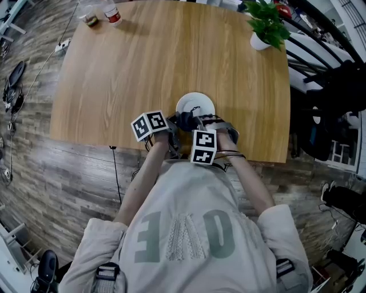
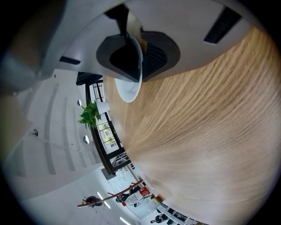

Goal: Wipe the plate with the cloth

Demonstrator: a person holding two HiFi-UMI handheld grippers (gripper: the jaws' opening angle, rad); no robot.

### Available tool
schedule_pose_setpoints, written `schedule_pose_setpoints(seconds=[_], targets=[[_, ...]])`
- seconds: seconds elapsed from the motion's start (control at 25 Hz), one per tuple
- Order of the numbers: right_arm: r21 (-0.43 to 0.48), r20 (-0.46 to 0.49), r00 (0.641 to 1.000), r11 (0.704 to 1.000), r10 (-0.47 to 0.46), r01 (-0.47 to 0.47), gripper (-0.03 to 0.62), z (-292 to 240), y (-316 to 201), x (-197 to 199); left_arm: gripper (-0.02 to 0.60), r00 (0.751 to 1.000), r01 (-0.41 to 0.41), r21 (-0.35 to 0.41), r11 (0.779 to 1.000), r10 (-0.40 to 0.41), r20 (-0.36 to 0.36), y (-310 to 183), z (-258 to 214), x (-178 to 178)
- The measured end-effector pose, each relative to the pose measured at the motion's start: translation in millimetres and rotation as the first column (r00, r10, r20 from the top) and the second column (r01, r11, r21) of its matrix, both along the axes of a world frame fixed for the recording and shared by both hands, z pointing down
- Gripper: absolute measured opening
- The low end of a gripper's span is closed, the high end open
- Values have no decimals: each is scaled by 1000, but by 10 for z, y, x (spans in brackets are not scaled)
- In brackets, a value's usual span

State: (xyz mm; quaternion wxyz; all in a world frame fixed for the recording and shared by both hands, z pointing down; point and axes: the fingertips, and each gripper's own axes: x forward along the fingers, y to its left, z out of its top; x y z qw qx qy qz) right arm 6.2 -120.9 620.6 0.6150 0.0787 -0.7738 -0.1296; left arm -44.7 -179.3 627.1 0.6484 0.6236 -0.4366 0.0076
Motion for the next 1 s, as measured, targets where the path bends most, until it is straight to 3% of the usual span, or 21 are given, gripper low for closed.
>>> schedule_pose_setpoints(seconds=[0.52,0.64,0.8,1.0], targets=[[-65,9,999,997,-42,43,57,-65,202,31,31,1000,2,9,1000,-2,8,-2,0,11],[-51,28,1000,999,4,-2,57,-141,20,77,32,1000,0,20,1000,0,-5,-7,-29,39],[-1,65,994,996,86,-86,57,-292,-404,131,125,999,23,80,996,-21,-32,-76,-209,-29],[51,97,981,983,170,-175,57,-384,-944,20,150,997,78,139,987,-76,-15,-171,-346,-307]])
